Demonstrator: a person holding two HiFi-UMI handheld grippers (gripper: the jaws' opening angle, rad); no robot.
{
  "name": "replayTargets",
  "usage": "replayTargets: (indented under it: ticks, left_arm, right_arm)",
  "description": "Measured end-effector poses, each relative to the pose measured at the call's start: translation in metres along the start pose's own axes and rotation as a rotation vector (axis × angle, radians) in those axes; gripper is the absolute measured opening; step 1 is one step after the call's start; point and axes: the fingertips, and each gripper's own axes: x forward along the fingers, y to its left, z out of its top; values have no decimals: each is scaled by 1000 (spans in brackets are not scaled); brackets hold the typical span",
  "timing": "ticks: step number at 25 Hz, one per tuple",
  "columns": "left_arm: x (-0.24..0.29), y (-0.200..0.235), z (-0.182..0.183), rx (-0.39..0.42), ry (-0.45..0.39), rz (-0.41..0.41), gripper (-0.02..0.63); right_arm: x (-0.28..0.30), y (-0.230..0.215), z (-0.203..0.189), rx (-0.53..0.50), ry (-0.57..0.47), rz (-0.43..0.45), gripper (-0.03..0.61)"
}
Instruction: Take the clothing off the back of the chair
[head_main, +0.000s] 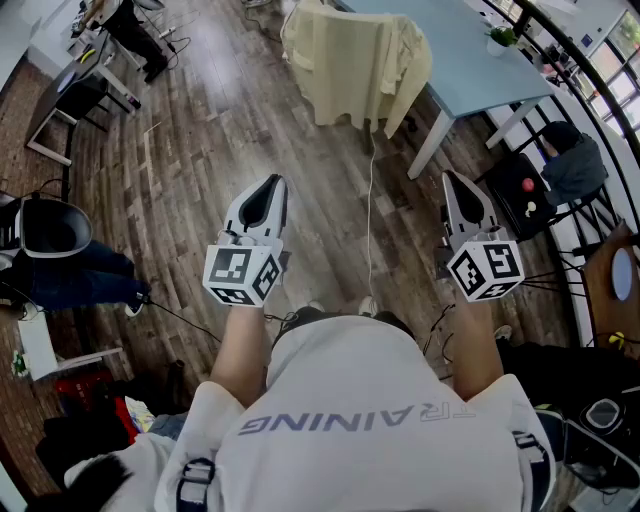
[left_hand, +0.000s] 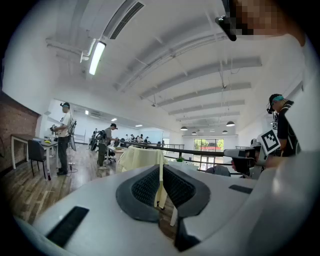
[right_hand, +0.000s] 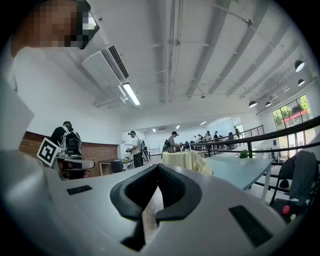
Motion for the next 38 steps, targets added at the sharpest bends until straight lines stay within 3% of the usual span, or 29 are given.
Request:
replayTargets:
  ticks: [9, 24, 31, 38]
  left_arm:
    - [-16, 5, 15, 11, -56, 13, 50]
    - [-22, 16, 9, -1, -40, 0, 51]
    - [-43, 51, 6, -2, -29, 24, 51]
    - [-58, 103, -12, -57, 0, 41, 49]
  right_arm:
    - [0, 12, 2, -14, 4, 10, 21]
    - [7, 21, -6, 57, 16, 13, 21]
    - [32, 53, -16, 60, 50, 34, 21]
    - [61, 99, -25, 25, 78, 55, 21]
